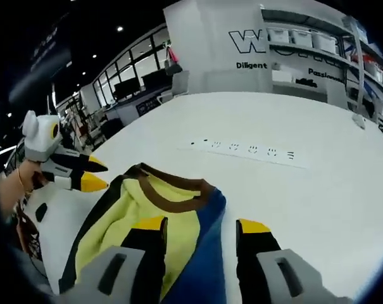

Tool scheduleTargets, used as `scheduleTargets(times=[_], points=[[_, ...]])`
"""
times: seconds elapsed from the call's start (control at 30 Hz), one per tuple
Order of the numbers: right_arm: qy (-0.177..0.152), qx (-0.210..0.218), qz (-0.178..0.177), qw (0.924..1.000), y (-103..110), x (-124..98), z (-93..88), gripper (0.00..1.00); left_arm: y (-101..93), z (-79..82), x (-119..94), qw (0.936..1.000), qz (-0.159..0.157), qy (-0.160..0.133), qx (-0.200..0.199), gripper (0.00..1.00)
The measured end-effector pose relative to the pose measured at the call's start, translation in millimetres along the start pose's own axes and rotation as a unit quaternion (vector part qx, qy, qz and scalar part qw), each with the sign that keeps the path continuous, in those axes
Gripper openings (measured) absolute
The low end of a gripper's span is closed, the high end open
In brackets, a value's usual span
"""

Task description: Fold the garment on the visible template until the final outline fits inside the template.

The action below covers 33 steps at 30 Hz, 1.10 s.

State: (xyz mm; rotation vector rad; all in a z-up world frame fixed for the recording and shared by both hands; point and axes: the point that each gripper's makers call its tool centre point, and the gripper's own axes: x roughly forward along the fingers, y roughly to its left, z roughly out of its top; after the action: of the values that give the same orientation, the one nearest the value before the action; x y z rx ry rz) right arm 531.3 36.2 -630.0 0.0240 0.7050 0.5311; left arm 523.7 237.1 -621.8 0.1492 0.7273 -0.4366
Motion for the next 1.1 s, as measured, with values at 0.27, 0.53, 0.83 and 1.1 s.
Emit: scheduleTargets(times=[0.27, 0.53, 0.83, 1.1], points=[[0.013, 0.022, 0.007, 0.9996, 6.3, -11.9, -18.4, 0.50, -11.5, -18.2, -11.0, 0.9998, -0.006, 0.003, -0.019, 0.42], [0.023, 0.021, -0.004, 0.9995, 10.4, -26.5, -36.4, 0.57, -23.2, -33.7, -18.1, 0.9984, -0.010, 0.013, -0.054, 0.47], [0.026, 0.042, -0.026, 0.9985, 20.5, -47.9, -60.3, 0.64, -37.9, -58.4, -31.6, 0.9958, -0.018, 0.025, -0.086, 0.44], [0.032, 0.063, -0.026, 0.9972, 32.4, -54.1, -78.1, 0.62, -46.3, -71.3, -39.0, 0.9945, -0.023, 0.032, -0.097, 0.37]])
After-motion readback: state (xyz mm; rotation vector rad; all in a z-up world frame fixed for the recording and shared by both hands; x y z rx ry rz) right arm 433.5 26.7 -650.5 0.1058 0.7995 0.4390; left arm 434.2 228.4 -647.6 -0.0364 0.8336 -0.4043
